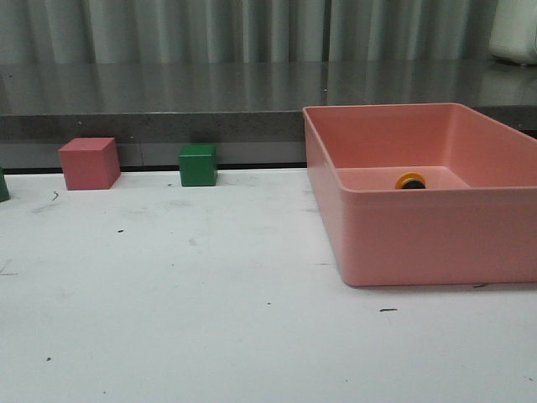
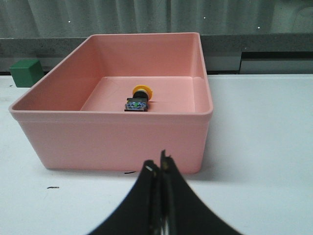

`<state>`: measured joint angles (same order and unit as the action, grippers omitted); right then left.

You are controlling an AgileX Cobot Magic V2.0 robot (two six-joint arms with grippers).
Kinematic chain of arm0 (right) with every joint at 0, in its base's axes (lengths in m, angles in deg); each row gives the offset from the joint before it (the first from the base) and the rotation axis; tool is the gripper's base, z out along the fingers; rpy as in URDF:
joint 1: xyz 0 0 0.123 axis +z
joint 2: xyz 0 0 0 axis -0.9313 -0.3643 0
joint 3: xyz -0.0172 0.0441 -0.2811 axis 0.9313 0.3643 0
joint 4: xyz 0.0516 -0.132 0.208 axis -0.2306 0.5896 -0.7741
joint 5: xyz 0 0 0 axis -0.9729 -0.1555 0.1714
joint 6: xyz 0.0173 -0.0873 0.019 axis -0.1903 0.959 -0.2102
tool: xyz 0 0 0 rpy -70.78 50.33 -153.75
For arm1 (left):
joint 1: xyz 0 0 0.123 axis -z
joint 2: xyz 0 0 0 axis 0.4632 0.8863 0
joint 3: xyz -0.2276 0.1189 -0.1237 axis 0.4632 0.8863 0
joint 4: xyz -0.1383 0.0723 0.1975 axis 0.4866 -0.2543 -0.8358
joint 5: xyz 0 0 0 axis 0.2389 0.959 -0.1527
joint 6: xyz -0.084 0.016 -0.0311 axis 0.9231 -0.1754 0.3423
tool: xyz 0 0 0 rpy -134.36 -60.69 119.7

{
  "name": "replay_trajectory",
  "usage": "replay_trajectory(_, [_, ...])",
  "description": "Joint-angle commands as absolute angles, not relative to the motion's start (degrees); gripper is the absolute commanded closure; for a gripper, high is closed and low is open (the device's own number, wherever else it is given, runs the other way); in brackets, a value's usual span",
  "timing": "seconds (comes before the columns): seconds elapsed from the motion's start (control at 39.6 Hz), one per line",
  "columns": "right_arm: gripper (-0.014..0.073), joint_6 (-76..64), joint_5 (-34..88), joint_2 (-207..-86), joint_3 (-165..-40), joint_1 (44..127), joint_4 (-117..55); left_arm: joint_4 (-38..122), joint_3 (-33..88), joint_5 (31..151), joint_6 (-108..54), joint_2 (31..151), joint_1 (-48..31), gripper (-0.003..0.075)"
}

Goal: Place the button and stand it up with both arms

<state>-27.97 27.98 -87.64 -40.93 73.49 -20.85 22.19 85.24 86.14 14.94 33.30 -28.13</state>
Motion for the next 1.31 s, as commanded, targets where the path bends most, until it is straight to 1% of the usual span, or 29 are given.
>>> replay_trajectory(0.0, [0.0662, -27.6, 32.5, -86.6, -41.2, 73.3, -21.0, 22.3, 86.2, 82.0, 15.5, 32.1, -28.3, 0.0740])
replay_trajectory(0.88, [0.0662, -27.6, 32.5, -86.6, -41.2, 73.3, -21.0, 22.3, 86.2, 81.7, 15.5, 32.1, -28.3, 0.0740])
replay_trajectory(1.06, [0.0662, -27.6, 32.9, -86.6, -41.2, 73.3, -21.0, 22.3, 86.2, 78.0, 15.5, 32.1, -28.3, 0.0740])
replay_trajectory(1.11, [0.0662, -27.6, 33.8, -86.6, -41.2, 73.3, -21.0, 22.3, 86.1, 75.5, 15.5, 32.1, -28.3, 0.0740])
replay_trajectory(1.24, [0.0662, -27.6, 36.4, -86.6, -43.2, 73.3, -21.0, 22.3, 85.5, 64.5, 15.5, 32.1, -28.3, 0.0741])
replay_trajectory(1.29, [0.0662, -27.6, 36.6, -86.6, -44.7, 73.3, -21.0, 22.2, 84.2, 62.6, 15.5, 32.1, -28.3, 0.0741])
